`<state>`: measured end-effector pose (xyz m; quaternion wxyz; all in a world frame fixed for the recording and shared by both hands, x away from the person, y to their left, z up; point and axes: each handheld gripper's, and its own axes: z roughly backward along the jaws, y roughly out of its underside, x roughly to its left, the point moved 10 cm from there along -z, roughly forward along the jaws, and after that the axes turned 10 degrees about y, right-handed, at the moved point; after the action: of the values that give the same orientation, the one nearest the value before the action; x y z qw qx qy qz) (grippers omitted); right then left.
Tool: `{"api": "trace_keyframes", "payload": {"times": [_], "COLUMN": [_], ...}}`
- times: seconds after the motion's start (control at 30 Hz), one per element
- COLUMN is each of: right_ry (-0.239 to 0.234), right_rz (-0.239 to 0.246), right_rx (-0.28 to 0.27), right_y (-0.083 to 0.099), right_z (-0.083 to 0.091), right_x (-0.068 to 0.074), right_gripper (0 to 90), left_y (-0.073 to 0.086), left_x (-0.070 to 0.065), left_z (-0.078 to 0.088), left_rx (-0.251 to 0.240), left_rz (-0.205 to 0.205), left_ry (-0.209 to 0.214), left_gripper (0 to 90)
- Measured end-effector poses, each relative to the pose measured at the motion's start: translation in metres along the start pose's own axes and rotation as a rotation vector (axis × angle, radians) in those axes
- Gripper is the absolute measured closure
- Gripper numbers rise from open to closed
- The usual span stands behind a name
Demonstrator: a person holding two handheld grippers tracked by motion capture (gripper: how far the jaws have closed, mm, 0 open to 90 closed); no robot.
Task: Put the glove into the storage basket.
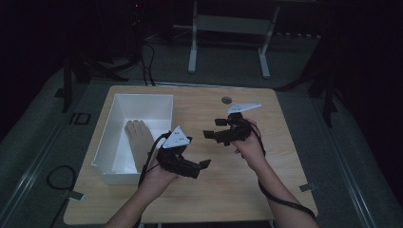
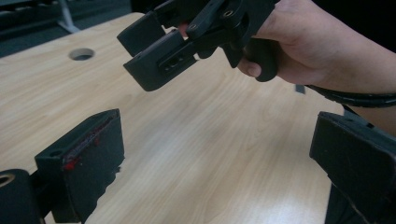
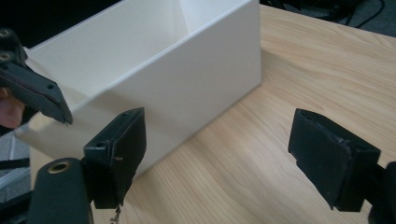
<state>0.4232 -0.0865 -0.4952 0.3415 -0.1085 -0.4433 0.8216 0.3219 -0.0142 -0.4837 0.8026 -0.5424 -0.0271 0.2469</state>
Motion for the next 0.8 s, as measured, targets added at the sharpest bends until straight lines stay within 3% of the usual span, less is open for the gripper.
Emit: {"api": "trace_keyframes", "payload": {"times": [0.4,0.63,0.8], "right_ry": [0.019,0.024,0.029], "right_rz": [-0.006,-0.018,-0.024], "right_rx": [0.015,0.023,0.03], "right_y": [0.037,0.058,0.075], "right_z": [0.01,0.011,0.008], "right_x": [-0.018,-0.027,-0.034], "right_gripper": [18.4,18.1,16.9], "left_y": [0.013,0.025,0.036], "left_x": [-0.015,-0.021,-0.023], "left_z": [-0.034,-0.052,-0.063], "left_rx": [0.037,0.068,0.081], "left_rz": [-0.02,-0.023,-0.046], "left_ry": [0.081,0.11,0.116], "left_gripper": [3.5,3.5,3.5]}}
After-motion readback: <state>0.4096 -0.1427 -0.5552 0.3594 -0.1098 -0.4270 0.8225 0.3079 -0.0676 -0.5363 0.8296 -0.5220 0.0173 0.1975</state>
